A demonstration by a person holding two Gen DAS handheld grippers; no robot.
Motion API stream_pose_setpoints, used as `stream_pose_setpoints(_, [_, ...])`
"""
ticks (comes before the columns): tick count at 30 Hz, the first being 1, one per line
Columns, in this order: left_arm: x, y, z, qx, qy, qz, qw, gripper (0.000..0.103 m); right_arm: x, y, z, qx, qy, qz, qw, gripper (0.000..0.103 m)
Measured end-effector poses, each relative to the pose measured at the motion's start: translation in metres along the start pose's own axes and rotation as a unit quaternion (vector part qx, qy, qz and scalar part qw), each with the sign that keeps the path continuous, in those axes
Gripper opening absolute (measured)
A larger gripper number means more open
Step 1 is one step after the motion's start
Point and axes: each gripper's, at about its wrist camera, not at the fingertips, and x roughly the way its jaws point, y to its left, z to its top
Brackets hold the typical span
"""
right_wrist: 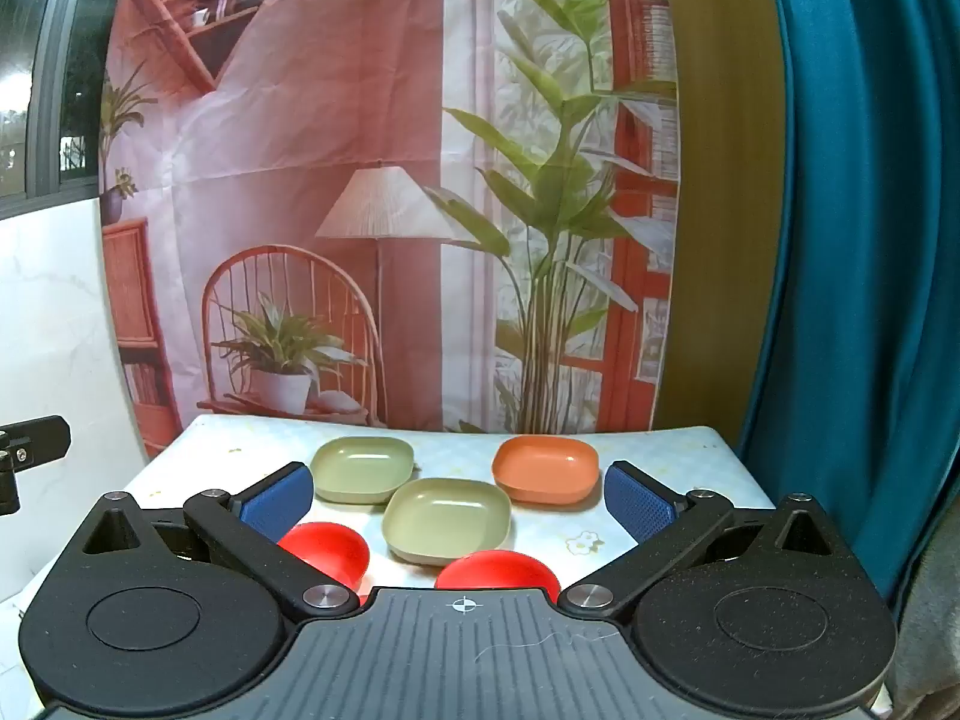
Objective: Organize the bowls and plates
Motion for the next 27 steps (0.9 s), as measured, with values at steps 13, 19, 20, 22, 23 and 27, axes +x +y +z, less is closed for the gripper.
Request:
stream_pose_setpoints(13, [-0.0007, 0.0, 0.0003, 0.0, 0.002, 0.0, 1.0, 0.103, -0.0002, -0.0006, 0.0004, -0.001, 0.0, -0.001, 1.0, 0.103])
stream_pose_setpoints(19, [0.001, 0.0005, -0.0007, 0.0, 0.001, 0.0, 1.0, 0.103, 0.0003, -0.0011, -0.0005, -0.002, 0.0, -0.001, 1.0, 0.103])
stream_pose_setpoints(20, [0.0009, 0.0004, -0.0008, 0.0, 0.001, 0.0, 1.0, 0.103, 0.0003, -0.0013, -0.0004, -0.002, 0.0, -0.001, 1.0, 0.103])
stream_pose_setpoints(22, [0.0011, 0.0005, -0.0007, 0.0, 0.001, 0.0, 1.0, 0.103, 0.0003, -0.0016, -0.0002, -0.002, 0.0, -0.001, 1.0, 0.103])
stream_pose_setpoints(23, [0.0012, 0.0005, -0.0005, 0.0, 0.002, 0.0, 1.0, 0.103, 0.0003, -0.0017, -0.0002, -0.002, 0.0, -0.001, 1.0, 0.103])
stream_pose_setpoints(27, [0.0011, 0.0004, -0.0005, 0.0, 0.002, 0.0, 1.0, 0.103, 0.0003, -0.0023, 0.0002, -0.002, 0.0, 0.0, 1.0, 0.103])
